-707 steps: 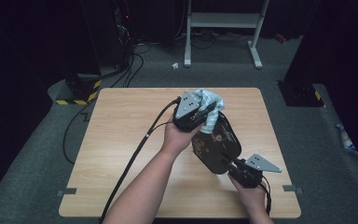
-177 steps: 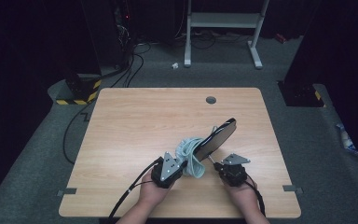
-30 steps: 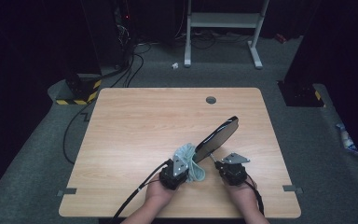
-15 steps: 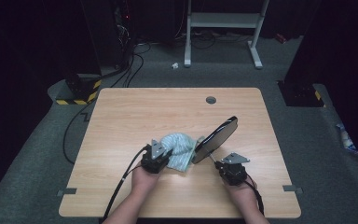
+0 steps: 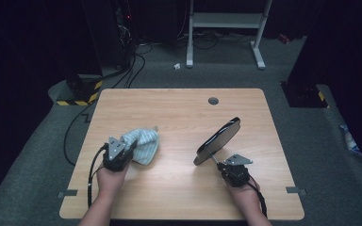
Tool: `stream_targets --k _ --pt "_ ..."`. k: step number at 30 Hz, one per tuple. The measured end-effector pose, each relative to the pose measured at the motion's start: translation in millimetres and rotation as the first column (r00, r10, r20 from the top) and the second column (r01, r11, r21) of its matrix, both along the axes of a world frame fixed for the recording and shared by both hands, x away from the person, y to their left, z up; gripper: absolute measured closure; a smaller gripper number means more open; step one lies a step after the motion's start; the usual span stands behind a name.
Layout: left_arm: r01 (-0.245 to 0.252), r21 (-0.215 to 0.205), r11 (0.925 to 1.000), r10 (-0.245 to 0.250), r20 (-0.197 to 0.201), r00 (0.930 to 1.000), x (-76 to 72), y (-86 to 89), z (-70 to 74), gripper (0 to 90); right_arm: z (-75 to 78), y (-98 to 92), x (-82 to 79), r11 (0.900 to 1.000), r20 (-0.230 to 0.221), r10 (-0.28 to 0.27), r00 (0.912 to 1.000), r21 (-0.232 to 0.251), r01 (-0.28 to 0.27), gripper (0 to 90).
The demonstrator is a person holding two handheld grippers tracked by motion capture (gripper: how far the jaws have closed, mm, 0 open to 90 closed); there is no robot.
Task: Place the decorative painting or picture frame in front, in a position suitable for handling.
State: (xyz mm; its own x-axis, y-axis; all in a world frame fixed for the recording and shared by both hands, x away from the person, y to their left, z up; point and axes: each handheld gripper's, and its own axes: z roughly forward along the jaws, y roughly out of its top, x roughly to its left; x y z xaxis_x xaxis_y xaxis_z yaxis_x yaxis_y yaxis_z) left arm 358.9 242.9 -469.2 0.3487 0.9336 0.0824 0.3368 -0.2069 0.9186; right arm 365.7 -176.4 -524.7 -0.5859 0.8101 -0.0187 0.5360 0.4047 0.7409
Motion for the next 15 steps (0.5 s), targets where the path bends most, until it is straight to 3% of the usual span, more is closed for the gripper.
stream_targets --k 4,9,11,15 --pt "-0.032 -0.008 0.9995 0.031 -0.019 0.9993 0.3 14.0 -7.3 78.3 0.0 -0.1 0.1 1.000 0.000 0.001 1.0000 0.001 -0.001 87.9" --pt "-0.081 0.001 0.9967 0.081 -0.089 0.9927 3.3 33.0 -27.1 78.0 0.0 -0.1 0.1 1.000 0.000 0.001 1.0000 0.001 -0.001 87.8" --pt "-0.081 0.009 0.9967 0.082 -0.126 0.9887 3.4 36.9 -34.8 77.4 0.0 0.0 0.0 1.000 0.000 0.001 1.0000 0.000 -0.001 87.8" --pt "-0.080 0.014 0.9967 0.081 -0.138 0.9870 -0.8 39.5 -44.4 75.6 0.0 0.1 -0.1 1.000 0.001 0.001 1.0000 -0.001 -0.001 87.5"
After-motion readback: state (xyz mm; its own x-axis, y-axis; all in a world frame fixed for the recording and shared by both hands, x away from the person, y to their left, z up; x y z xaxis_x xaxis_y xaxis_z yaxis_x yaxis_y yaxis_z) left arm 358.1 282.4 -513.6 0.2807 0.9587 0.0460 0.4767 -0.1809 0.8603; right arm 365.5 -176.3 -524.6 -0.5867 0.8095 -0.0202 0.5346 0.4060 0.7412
